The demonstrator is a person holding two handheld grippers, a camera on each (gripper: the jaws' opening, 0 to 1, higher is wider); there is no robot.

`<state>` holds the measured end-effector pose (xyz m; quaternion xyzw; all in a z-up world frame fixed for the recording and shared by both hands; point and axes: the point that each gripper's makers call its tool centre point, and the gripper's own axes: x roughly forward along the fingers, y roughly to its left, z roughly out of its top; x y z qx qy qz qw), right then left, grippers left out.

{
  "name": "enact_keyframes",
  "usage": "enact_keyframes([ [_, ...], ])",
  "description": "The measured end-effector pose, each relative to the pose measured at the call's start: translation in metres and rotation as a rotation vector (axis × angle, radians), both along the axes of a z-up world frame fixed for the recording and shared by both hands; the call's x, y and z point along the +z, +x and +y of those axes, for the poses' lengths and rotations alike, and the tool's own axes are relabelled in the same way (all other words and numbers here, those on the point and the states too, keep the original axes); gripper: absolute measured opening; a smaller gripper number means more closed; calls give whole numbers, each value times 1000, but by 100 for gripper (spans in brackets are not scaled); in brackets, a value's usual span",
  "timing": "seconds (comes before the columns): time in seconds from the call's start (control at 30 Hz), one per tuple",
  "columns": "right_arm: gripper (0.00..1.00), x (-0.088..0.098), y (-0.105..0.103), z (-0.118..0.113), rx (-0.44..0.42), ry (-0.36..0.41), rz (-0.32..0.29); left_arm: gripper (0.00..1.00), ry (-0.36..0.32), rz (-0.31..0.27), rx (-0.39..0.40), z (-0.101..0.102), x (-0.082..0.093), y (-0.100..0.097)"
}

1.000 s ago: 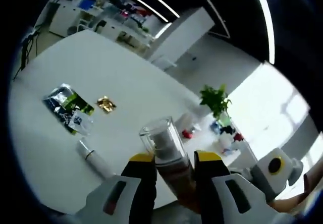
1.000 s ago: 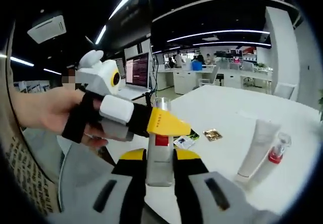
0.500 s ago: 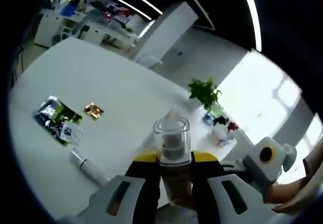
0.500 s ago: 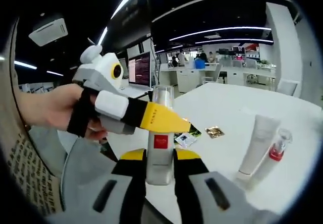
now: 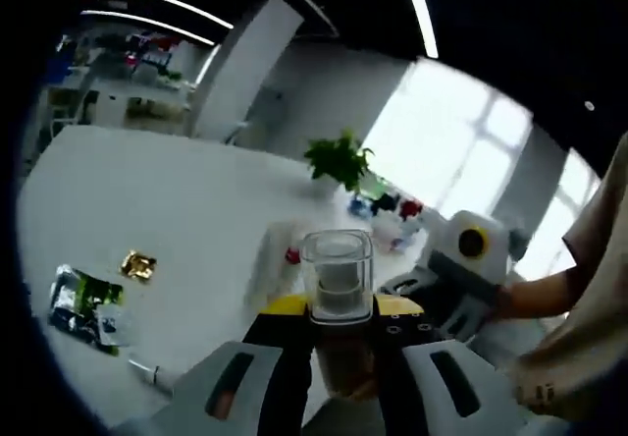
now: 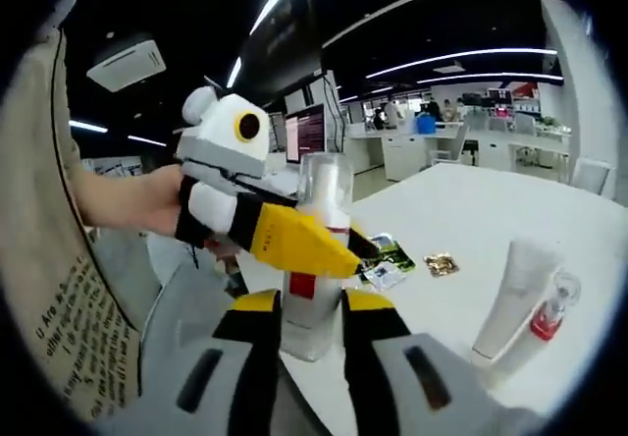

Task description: Arrange the skincare products in the storage area until every visible bottle or jar stands upright without overlapping.

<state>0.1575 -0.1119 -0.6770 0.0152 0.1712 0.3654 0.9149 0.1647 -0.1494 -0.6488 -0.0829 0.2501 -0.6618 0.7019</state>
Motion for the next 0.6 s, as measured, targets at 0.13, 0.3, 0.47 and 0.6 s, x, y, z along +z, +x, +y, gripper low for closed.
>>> enact_keyframes([
  [0.13, 24, 13, -6, -10, 64, 59, -4, 18, -37, -54, -120, -11, 9, -11],
  [0.3, 24, 29, -16, -16, 153, 146, -32, 18, -105, -81, -259, -22, 23, -30],
  [0.47, 22, 35, -25, -19, 228, 171, -42, 18, -151, -74, -368, -29, 33, -42],
  [0.6, 20, 32, -20, -28, 202, 158, -60, 19, -134, -103, -376, -39, 30, -38],
])
